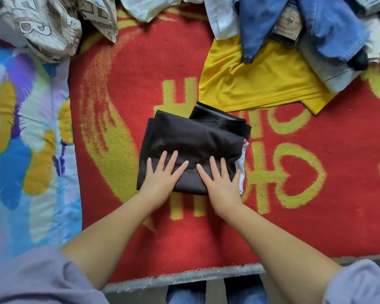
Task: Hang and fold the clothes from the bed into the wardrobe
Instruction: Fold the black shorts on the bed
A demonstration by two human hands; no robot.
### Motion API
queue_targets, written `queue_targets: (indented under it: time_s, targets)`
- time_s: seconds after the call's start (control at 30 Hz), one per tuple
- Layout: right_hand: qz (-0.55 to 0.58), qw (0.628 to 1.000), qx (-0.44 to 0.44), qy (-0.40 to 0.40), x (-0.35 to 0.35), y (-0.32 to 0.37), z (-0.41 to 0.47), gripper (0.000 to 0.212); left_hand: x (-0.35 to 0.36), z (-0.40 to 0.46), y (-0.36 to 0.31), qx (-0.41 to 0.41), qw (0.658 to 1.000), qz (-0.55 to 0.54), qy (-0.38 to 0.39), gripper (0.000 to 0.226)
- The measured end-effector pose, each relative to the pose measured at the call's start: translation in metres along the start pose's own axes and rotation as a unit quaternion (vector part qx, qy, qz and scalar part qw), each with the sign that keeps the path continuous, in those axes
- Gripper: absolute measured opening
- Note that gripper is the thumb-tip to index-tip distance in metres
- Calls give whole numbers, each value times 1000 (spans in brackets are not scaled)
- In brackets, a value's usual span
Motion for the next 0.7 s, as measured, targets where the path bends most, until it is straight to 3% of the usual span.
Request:
queue_targets:
  time_s: [0.13,0.2,0.3,0.47,0.7]
  targets:
    - [31,995,0,96,-57,-1,1,79,-56,-7,24,22,996,-52,70,85]
    - [20,994,-4,107,-98,0,-4,81,-94,-13,37,21,995,-61,73,81]
    - [-15,997,-11,80,-164,3,-17,85,-147,-21,53,-5,995,-88,42,77]
    - [-61,997,-47,26,-260,4,-49,72,-233,-40,76,-8,991,-131,-27,69]
    - [-135,985,-99,-36,-337,10,-89,68,-312,-84,88,-61,989,-118,-71,61]
Point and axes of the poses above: each hand's wrist, its own z-axis towards the middle knuckle, its own x-axis out of the palm, y = z × x, the point moved 2 cm from there along z, towards the middle knuckle, and after that the axes turned 15 degrees about z, right-handed, at the moved point
